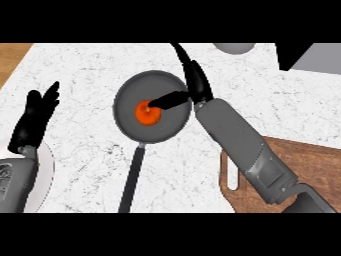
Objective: Pick the squash from the cutting board and place it in the pan
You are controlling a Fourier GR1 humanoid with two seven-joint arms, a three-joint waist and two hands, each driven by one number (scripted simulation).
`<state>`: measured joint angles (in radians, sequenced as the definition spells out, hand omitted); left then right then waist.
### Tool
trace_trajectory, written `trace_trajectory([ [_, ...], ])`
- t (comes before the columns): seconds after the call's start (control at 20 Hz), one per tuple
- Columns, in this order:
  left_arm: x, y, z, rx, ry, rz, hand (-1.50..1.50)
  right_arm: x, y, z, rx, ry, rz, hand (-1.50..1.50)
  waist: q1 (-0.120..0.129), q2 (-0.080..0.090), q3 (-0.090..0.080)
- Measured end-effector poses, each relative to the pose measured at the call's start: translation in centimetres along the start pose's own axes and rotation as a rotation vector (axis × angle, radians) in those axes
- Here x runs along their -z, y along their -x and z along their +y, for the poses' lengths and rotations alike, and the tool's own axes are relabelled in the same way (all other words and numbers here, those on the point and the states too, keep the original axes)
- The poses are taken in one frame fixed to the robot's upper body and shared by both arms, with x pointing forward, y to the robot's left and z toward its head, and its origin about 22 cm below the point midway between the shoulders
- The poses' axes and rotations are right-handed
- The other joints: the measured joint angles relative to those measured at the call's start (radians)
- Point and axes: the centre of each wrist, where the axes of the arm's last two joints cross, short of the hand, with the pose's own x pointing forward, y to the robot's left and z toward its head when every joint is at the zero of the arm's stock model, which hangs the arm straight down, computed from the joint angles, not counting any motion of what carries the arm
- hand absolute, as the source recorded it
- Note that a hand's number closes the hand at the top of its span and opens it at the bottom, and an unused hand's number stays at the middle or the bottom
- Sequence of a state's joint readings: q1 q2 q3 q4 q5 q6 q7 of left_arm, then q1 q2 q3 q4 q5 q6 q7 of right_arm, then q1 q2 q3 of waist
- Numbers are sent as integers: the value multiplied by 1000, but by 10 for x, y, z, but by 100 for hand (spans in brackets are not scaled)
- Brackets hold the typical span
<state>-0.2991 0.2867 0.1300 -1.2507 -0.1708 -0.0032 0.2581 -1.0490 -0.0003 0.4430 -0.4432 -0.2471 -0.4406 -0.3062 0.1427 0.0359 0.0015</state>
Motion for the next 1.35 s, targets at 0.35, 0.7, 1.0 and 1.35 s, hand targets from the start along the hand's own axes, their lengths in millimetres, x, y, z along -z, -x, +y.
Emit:
trace_trajectory([
  [0.35,-11,16,22,-12,-58,38,0,9,19,-41,66,63,11,-150,-68,-14,0],
  [0.7,-23,28,24,-21,-77,54,0,4,50,-122,96,40,2,-150,-95,-19,0],
  [1.0,-22,30,25,-23,-88,57,0,-8,64,-189,85,2,-1,-150,-103,-20,0],
  [1.35,-26,33,22,-21,-77,54,0,-28,74,-246,71,-25,-14,-150,-100,-19,0],
])
